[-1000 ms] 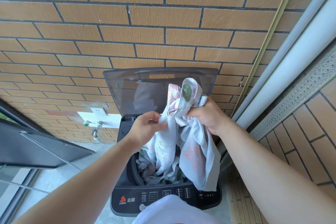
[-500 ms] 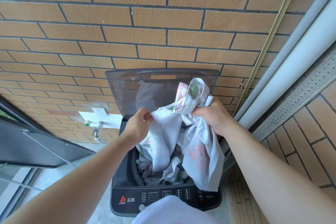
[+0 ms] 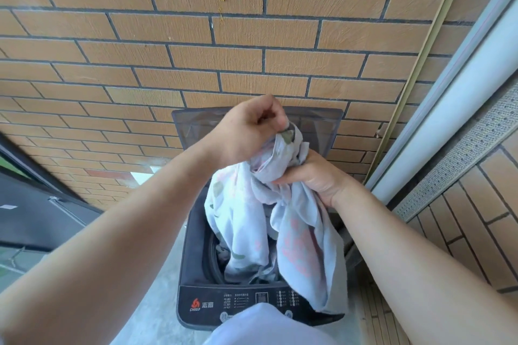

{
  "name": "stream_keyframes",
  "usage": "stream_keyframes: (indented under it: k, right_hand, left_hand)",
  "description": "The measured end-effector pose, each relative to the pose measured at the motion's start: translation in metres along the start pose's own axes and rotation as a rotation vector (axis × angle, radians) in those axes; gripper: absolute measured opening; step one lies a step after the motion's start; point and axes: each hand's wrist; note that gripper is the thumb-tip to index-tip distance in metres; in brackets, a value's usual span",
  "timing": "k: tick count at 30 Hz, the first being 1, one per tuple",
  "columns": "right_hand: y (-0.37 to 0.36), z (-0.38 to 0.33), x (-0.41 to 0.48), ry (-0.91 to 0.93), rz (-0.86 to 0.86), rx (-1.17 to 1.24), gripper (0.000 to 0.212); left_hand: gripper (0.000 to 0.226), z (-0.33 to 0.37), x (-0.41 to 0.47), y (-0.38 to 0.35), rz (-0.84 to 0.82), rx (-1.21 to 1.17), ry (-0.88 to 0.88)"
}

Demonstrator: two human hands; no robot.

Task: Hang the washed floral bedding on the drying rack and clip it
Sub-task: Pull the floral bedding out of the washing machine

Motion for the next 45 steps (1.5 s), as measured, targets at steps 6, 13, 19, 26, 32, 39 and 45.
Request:
stream_keyframes:
  k: [6, 13, 19, 26, 32, 39, 45]
  right_hand:
    - [0.004, 0.01, 0.0, -0.032, 0.22, -0.046, 0.028]
    - [0.012, 0.01, 0.0, 0.013, 0.45, -0.033, 0.026]
    - [0.023, 0.013, -0.009, 0.07, 0.466, -0.139, 0.029]
    - [0.019, 0.011, -0.017, 0.081, 0.158, -0.373, 0.064]
    - [-0.004, 0.001, -0.017, 0.051, -0.113, -0.36, 0.043]
    - [0.001, 0.013, -0.012, 0.065, 0.126, -0.188, 0.025]
    - [0.003, 0.009, -0.006, 0.127, 0.217, -0.186, 0.021]
  left_hand:
    - [0.051, -0.035, -0.023, 0.011, -0.028, -0.377, 0.391]
    - [0.044, -0.097, -0.07, -0.013, -0.27, 0.135, 0.526]
    - [0.034, -0.1, -0.071, -0.019, -0.072, 0.493, 0.466]
    - [0.016, -0.024, -0.019, 0.015, 0.329, 0.517, -0.084]
    - [0.03, 0.003, -0.028, -0.012, 0.104, 0.347, -0.123]
    - [0.044, -0.038, -0.039, 0.008, -0.021, -0.404, 0.446]
    - [0.056, -0.09, -0.063, 0.018, -0.207, -0.385, 0.67]
Point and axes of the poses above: each hand's wrist, its own x-axis towards the middle knuckle, its own y-axis out of the back of the hand, z = x × y, and after that the axes turned 13 degrees about z, right-handed
